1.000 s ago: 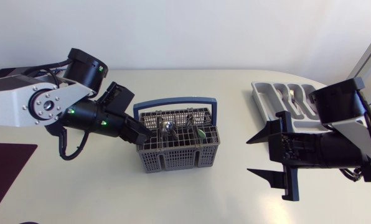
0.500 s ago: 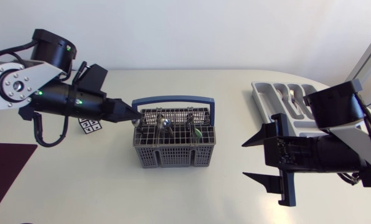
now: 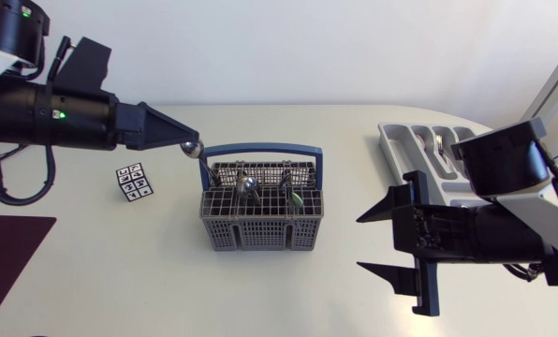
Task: Transfer all utensils from the basket to the drawer tray.
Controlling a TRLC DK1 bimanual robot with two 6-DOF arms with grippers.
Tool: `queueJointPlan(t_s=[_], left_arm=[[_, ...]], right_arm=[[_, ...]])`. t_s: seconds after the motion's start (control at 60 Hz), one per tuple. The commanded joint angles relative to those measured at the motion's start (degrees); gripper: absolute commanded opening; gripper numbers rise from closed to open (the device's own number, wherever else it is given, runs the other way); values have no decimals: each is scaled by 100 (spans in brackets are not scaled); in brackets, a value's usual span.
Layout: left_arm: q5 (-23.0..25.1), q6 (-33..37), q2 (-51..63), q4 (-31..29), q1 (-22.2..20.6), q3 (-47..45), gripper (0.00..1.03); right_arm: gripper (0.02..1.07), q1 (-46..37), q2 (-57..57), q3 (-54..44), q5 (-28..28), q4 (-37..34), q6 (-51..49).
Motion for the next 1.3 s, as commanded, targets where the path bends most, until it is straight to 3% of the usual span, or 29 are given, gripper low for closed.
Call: queueJointPlan(t_s=[0.0, 0.25, 0.4, 0.533, 0.617, 0.817, 0.933, 1.283], left_arm=[[95, -90, -351, 35, -122, 140, 4], [95, 95, -606, 62, -1018, -19, 4], [86, 165, -439, 115, -1660, -98, 4], [104, 306, -245, 123, -1976, -45, 4], [156, 438, -87, 79, -2187, -19, 4], [271, 525, 106, 79, -2424, -19, 4], [271, 525, 203, 79, -2477, 43, 5], [271, 490, 317, 62, -2477, 175, 5]], right_arm=[[82, 81, -91, 273, 28, 47, 359], [81, 476, -91, 739, -68, 144, 1282], [74, 977, 93, 879, -68, 346, 1756], [74, 1267, 401, 1020, -235, 513, 2134], [65, 1487, 577, 1073, -235, 706, 2328], [48, 1548, 753, 1134, -569, 1075, 2565], [45, 1548, 797, 1117, -833, 1128, 2618], [19, 1548, 823, 1046, -1026, 1207, 2635]])
